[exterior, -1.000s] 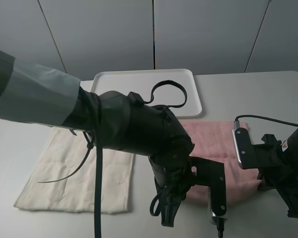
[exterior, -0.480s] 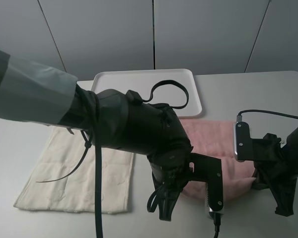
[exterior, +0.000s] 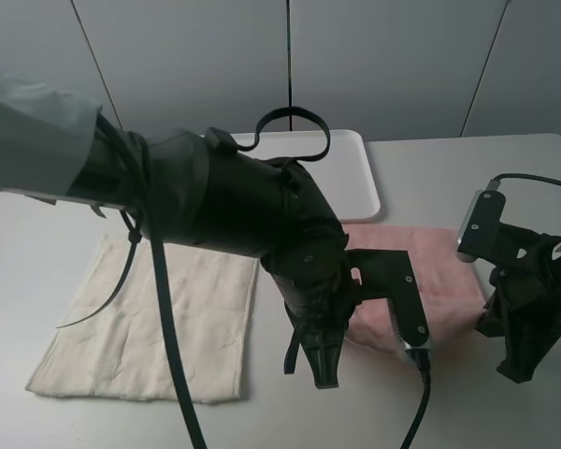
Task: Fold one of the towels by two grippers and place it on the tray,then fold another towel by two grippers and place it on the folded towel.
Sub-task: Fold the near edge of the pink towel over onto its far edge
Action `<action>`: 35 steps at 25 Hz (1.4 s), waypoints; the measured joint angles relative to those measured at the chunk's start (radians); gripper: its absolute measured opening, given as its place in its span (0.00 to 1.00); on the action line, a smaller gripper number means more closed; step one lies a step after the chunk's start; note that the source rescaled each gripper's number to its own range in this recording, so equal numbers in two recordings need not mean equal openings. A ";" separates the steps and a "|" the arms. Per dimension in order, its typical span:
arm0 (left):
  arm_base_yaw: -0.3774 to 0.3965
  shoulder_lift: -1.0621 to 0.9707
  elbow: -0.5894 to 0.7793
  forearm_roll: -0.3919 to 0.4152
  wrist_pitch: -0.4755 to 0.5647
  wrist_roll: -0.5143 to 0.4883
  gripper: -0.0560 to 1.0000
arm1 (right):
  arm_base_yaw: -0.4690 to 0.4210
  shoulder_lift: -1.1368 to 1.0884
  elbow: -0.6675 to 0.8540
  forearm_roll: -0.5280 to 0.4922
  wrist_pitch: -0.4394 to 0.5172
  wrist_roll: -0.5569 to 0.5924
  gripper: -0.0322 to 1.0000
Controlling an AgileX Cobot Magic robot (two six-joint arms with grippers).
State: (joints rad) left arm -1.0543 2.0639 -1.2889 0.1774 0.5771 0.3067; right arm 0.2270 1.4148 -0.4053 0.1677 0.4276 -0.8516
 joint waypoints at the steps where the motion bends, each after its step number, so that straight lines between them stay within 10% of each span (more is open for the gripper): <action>1: 0.017 -0.012 0.000 -0.015 -0.008 -0.005 0.05 | 0.000 -0.013 0.000 0.000 0.000 0.035 0.04; 16: 0.098 -0.065 0.000 -0.072 -0.119 -0.080 0.05 | 0.000 -0.090 0.000 0.000 -0.177 0.406 0.04; 35: 0.175 -0.036 0.000 -0.057 -0.223 -0.169 0.15 | 0.000 0.051 0.000 0.013 -0.455 0.534 0.04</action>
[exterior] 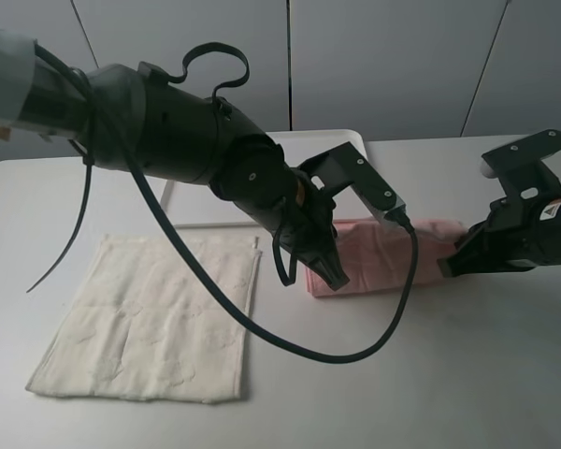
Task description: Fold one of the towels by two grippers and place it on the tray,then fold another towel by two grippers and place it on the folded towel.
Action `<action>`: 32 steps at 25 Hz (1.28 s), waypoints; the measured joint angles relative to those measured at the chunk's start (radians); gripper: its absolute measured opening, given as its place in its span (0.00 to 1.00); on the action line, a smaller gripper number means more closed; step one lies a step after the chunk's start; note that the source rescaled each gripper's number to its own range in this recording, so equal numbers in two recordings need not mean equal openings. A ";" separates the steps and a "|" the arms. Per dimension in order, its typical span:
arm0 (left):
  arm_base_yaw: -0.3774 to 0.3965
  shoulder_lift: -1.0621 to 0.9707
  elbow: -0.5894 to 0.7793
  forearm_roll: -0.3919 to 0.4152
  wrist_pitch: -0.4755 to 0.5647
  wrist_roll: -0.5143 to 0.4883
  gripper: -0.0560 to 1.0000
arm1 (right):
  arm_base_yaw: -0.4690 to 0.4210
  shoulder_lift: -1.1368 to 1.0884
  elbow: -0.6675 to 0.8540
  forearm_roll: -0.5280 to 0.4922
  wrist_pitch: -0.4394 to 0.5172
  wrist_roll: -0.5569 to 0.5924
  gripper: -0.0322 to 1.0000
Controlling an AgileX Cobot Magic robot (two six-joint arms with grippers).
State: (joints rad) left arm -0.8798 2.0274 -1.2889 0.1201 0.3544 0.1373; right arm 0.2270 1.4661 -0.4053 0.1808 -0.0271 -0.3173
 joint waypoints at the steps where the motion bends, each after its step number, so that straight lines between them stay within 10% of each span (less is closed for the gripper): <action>1: 0.004 0.000 0.000 0.001 -0.008 -0.003 0.19 | 0.000 0.008 0.000 0.015 -0.024 0.000 0.04; 5: 0.017 0.000 0.000 0.040 -0.042 -0.064 0.50 | 0.000 0.024 0.000 0.074 -0.120 -0.011 0.25; 9: 0.033 0.000 0.000 0.120 -0.066 -0.178 0.86 | 0.000 0.024 0.000 0.151 -0.170 -0.052 0.71; 13: 0.041 0.000 0.000 0.161 -0.069 -0.224 0.95 | 0.000 0.024 0.000 0.271 -0.199 -0.092 0.94; 25: 0.083 0.000 -0.043 0.064 0.086 -0.349 0.98 | 0.000 0.027 -0.102 0.457 -0.034 -0.165 0.98; 32: 0.119 0.028 -0.183 -0.018 0.245 -0.343 0.98 | -0.133 0.027 -0.255 0.448 0.263 -0.174 1.00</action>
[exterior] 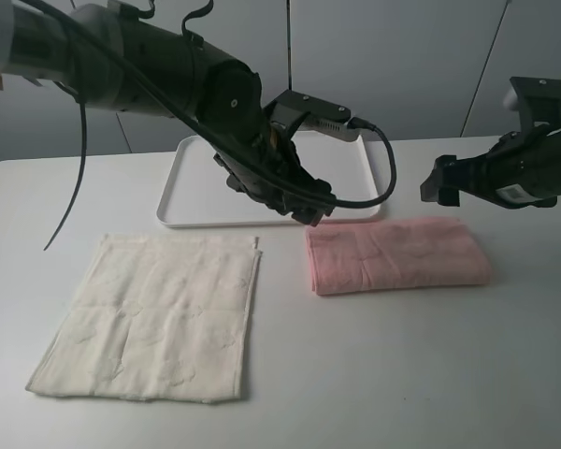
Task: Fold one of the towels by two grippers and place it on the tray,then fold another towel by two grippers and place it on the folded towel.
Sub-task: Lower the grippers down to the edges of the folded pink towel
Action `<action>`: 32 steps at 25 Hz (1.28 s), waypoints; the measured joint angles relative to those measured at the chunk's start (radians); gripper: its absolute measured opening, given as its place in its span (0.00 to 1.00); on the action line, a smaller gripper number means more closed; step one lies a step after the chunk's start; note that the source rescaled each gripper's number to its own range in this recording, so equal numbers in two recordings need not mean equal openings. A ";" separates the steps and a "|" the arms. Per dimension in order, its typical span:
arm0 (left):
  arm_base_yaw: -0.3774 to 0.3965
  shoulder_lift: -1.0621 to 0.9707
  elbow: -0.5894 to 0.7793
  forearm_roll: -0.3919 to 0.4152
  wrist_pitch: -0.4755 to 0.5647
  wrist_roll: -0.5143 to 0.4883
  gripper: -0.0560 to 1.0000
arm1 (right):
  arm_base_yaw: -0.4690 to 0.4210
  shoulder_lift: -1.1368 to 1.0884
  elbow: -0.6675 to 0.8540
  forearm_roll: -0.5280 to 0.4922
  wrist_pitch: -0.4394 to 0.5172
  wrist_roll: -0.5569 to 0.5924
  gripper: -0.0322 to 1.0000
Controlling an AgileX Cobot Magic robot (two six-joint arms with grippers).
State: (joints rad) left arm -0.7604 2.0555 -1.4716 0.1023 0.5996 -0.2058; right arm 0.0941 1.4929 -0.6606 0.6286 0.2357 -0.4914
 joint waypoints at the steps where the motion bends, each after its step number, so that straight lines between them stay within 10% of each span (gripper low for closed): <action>1: 0.002 0.017 -0.025 -0.008 0.035 0.000 0.98 | -0.036 0.000 -0.020 -0.014 0.060 0.002 1.00; 8: 0.002 0.155 -0.177 -0.118 0.182 0.035 0.98 | -0.148 0.000 -0.089 -0.324 0.286 0.201 1.00; 32: 0.033 0.349 -0.424 -0.173 0.382 0.002 0.98 | -0.045 0.000 -0.091 -0.619 0.294 0.367 1.00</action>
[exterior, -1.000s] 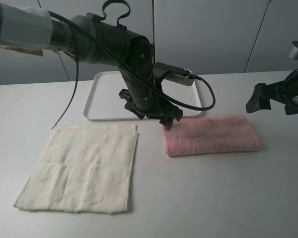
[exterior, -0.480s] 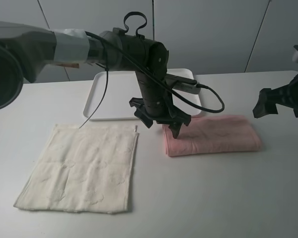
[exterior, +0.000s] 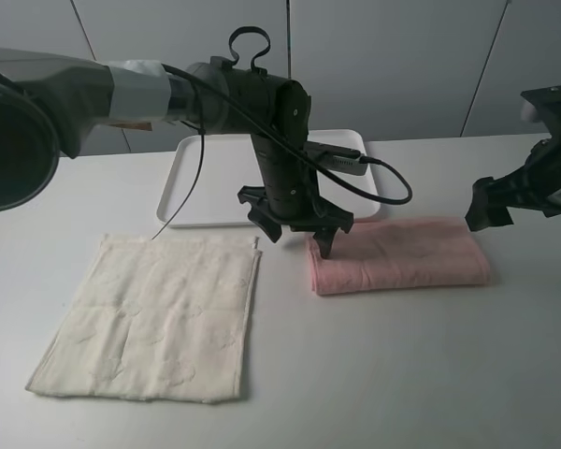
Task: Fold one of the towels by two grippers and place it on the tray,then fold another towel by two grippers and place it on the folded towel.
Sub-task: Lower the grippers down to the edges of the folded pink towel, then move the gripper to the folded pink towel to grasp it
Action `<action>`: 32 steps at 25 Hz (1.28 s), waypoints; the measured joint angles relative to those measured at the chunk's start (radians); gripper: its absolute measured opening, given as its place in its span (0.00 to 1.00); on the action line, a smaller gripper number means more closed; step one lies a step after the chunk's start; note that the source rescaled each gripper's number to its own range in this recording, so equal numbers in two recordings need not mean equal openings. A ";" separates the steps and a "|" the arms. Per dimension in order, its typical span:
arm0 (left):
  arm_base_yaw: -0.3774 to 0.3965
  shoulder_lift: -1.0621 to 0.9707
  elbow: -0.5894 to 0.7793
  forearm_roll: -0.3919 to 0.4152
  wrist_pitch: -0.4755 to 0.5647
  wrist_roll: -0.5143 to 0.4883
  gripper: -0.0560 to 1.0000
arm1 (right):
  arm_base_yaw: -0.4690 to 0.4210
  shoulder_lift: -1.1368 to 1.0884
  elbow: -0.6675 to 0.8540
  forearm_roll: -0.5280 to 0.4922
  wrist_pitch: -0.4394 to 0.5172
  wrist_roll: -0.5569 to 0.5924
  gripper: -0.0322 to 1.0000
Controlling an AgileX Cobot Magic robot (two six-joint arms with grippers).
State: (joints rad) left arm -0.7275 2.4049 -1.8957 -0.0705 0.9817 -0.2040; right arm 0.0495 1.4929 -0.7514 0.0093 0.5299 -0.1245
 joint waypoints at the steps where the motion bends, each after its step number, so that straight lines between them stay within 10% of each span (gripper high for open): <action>1: 0.000 0.002 0.000 -0.002 -0.002 0.000 0.98 | 0.006 0.000 0.000 -0.009 0.002 0.014 1.00; 32: 0.000 0.040 -0.022 0.020 0.011 0.004 0.98 | 0.054 0.271 -0.151 -0.136 0.154 0.209 1.00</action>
State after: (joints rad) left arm -0.7275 2.4449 -1.9179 -0.0506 0.9929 -0.2004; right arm 0.1038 1.7638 -0.9029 -0.1262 0.6843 0.0847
